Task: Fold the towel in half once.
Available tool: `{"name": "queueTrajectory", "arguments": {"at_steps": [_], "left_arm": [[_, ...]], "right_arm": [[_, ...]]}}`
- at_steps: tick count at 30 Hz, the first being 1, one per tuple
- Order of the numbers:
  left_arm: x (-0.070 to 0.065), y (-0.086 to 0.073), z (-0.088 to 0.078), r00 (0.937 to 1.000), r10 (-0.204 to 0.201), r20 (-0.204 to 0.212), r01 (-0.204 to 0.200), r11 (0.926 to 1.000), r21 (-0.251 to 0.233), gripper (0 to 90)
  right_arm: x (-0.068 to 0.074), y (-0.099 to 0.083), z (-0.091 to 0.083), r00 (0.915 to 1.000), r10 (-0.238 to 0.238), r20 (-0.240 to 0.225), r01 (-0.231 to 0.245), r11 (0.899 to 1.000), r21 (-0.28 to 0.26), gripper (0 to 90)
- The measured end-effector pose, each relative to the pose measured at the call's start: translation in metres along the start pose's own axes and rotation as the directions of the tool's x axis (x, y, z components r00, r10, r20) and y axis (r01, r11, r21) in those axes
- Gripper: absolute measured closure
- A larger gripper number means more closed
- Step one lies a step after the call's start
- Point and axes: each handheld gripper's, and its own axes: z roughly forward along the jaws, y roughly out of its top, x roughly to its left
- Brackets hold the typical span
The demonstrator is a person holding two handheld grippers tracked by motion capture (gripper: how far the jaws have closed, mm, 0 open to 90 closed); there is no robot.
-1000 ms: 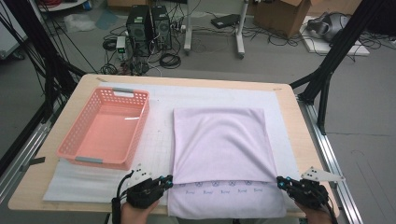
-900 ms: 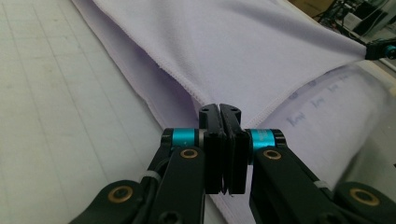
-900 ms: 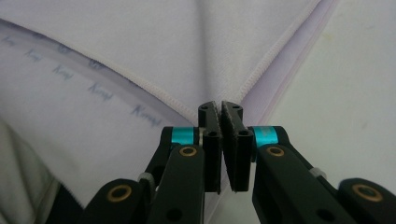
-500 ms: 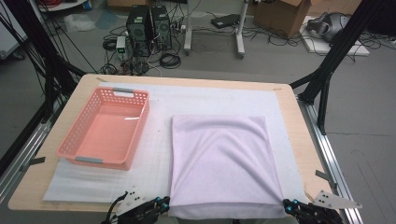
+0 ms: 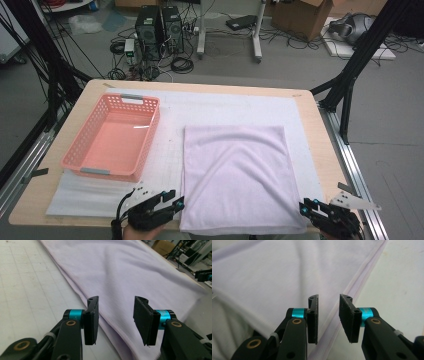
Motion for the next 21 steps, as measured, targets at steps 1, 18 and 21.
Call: {"name": "queueTrajectory", "arguments": {"at_steps": [1, 18, 21], "left_arm": [[0.002, 0.003, 0.007, 1.0, -0.007, 0.002, 0.007, 0.9999, 0.012, 56.4], [-0.003, 0.001, 0.025, 0.996, 0.065, -0.062, -0.058, 0.9933, 0.1, 89.8], [-0.003, -0.003, 0.019, 0.9968, 0.062, -0.052, -0.057, 0.994, 0.094, 89.7]], "right_arm": [[-0.002, 0.004, 0.007, 0.9999, 0.004, 0.01, -0.004, 1.0, 0.003, 68.6], [-0.015, 0.015, 0.029, 0.9987, 0.0, 0.05, -0.003, 0.998, 0.058, 86.3], [-0.017, 0.014, 0.021, 0.9989, 0.004, 0.047, -0.007, 0.999, 0.053, 86.3]]}}
